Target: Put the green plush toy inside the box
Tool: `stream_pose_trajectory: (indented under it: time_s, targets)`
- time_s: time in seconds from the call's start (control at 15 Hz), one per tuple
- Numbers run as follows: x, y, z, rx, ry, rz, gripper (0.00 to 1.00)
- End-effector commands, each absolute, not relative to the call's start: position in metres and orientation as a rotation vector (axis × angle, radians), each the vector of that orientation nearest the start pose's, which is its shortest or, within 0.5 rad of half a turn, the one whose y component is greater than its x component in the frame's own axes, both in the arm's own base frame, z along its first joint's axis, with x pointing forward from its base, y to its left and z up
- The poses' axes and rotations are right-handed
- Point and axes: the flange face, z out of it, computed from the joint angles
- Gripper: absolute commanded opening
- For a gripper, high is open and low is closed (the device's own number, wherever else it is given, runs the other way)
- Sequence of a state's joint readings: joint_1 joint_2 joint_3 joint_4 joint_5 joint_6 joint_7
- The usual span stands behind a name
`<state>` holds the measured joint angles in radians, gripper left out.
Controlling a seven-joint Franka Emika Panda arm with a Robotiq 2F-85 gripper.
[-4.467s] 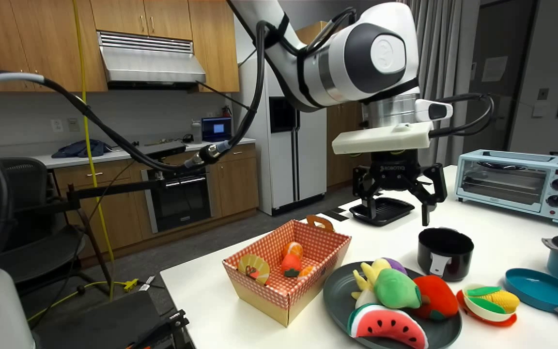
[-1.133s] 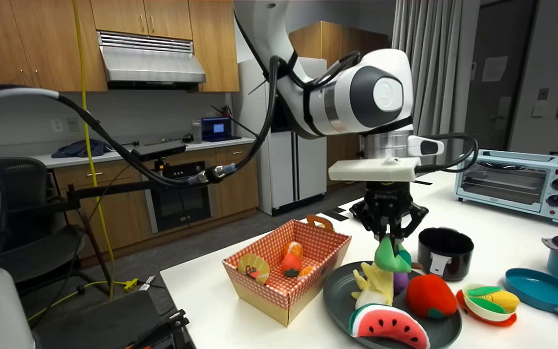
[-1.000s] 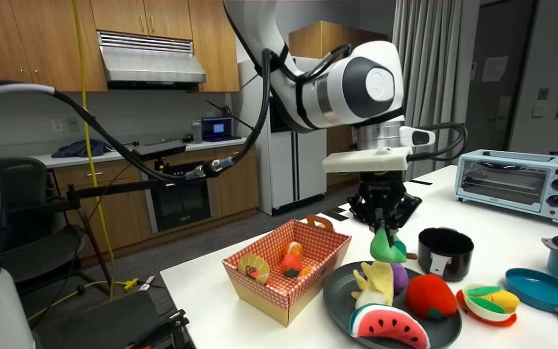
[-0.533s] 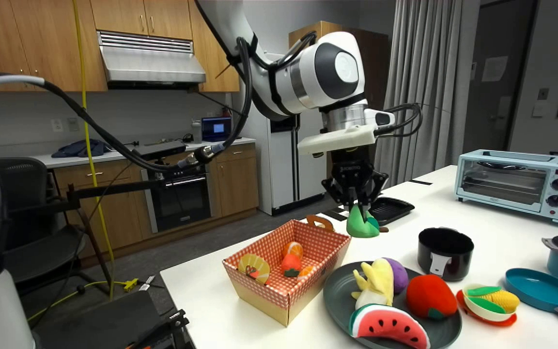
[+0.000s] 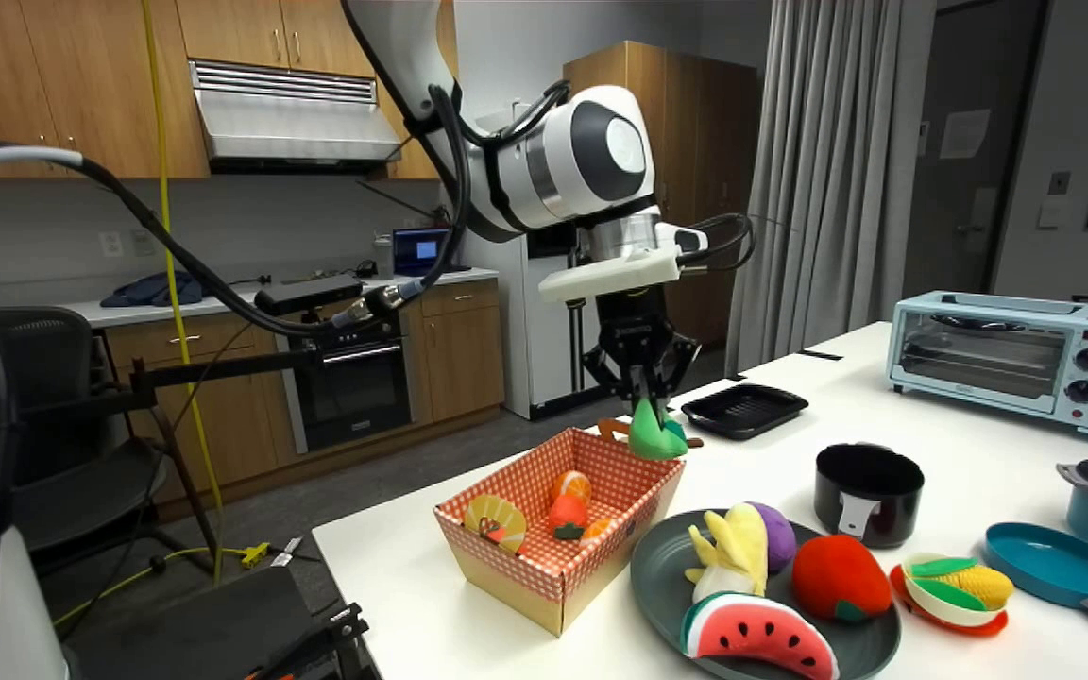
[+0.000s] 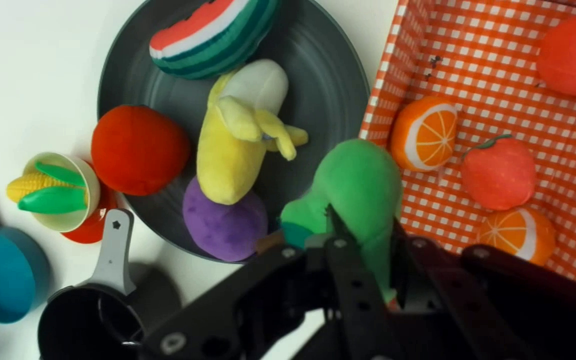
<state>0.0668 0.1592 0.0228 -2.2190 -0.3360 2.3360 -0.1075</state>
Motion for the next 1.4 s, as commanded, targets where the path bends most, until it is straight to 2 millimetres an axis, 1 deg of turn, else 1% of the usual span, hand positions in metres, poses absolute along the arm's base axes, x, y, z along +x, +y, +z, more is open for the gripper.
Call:
stream_pose_trajectory:
  time_s: [0.0,0.4,0.53,0.93,1.2,1.27,1.33]
  targets:
    - [0.529,0.051,0.293,-3.290,-0.775,0.118,0.04]
    - [0.522,0.058,0.272,-3.265,-0.788,0.197,0.04]
    - [0.518,0.064,0.268,-3.254,-0.802,0.223,0.04]
    - [0.514,0.078,0.266,-3.264,-0.843,0.253,0.04]
    - [0.512,0.083,0.266,-3.260,-0.841,0.249,0.04]
    - [0.512,0.084,0.266,-3.260,-0.850,0.250,0.42]
    - [0.511,0.084,0.266,-3.263,-0.850,0.246,0.43]
